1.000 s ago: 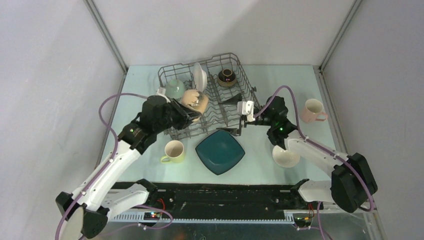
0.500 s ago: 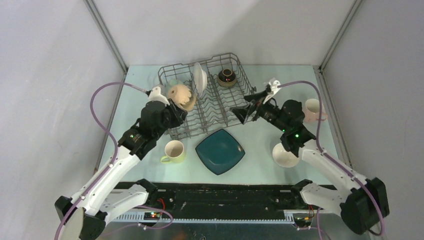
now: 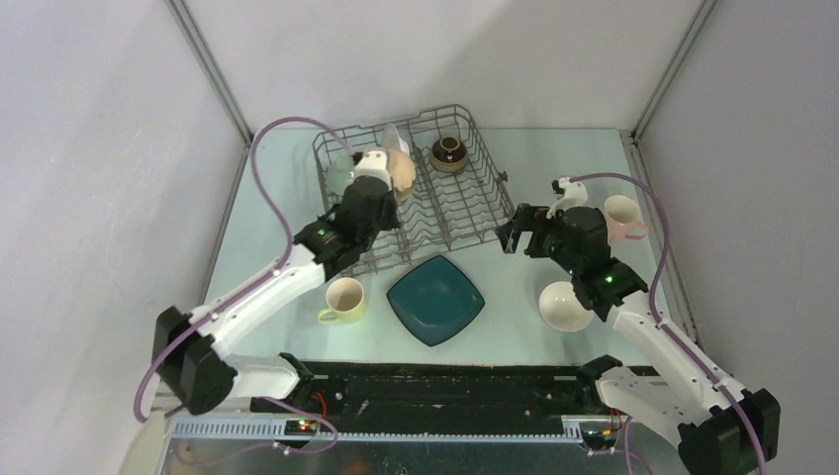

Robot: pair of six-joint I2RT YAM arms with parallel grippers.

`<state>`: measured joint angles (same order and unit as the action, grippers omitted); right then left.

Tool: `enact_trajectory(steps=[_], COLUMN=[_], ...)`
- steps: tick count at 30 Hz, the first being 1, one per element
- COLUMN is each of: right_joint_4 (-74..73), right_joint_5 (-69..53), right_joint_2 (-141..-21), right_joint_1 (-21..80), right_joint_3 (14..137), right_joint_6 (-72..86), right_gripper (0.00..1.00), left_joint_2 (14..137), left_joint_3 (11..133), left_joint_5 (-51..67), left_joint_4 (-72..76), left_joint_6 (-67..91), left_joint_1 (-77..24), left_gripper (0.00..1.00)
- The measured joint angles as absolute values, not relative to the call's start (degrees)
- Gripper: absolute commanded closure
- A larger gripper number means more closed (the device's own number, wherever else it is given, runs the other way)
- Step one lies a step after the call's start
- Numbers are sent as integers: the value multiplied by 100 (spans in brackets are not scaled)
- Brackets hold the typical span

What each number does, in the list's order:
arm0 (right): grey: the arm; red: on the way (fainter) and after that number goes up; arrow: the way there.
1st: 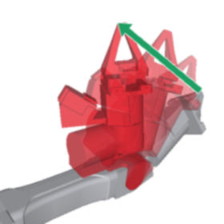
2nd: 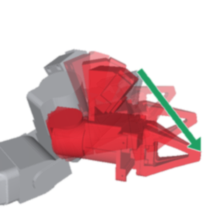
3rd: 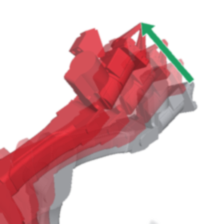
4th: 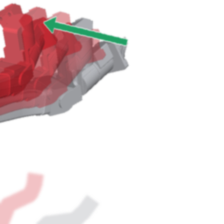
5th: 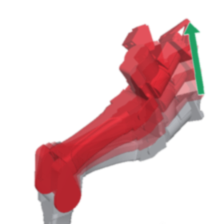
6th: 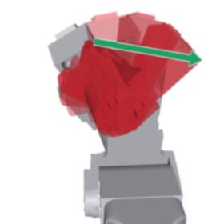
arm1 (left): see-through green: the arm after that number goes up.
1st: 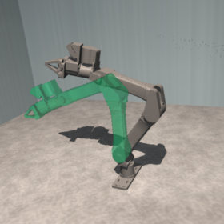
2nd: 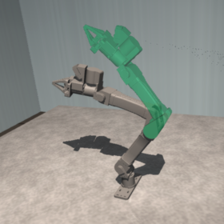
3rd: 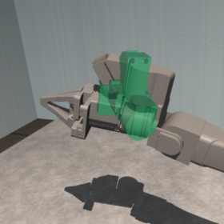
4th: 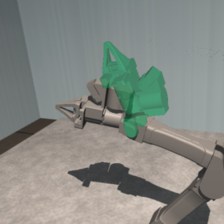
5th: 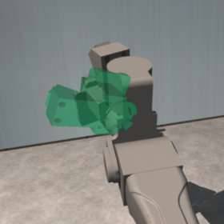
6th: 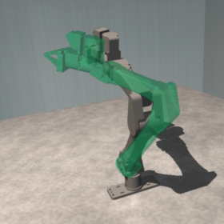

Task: Load the mixed dishes into the dish rack

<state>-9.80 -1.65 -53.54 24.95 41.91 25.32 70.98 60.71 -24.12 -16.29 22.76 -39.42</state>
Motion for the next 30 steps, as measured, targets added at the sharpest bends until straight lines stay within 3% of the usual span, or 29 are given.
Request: enact_trajectory(steps=[6, 19, 25, 30], right_joint_4=[-1339, -1555, -1573, -1579], right_joint_5=[399, 550, 646, 729], right_joint_2=[-5301, -5146, -5120, -5098], right_joint_1=[2408, 2187, 2187, 2187], right_joint_3=[4191, 4167, 4077, 4073], right_joint_6=[2718, 2886, 2884, 2851], right_gripper=[0, 1, 0, 0], left_joint_2=[8009, 9939, 11312, 11723], left_joint_3=[6694, 7238, 8989, 9441], left_joint_5=[-2832, -2620, -2670, -2687], left_joint_4=[-1293, -565, -814, -760], left_joint_6=[1726, 998, 1013, 1057], left_joint_1=[-4228, -4237, -4237, -4237], left_gripper=[100, 100, 100, 100])
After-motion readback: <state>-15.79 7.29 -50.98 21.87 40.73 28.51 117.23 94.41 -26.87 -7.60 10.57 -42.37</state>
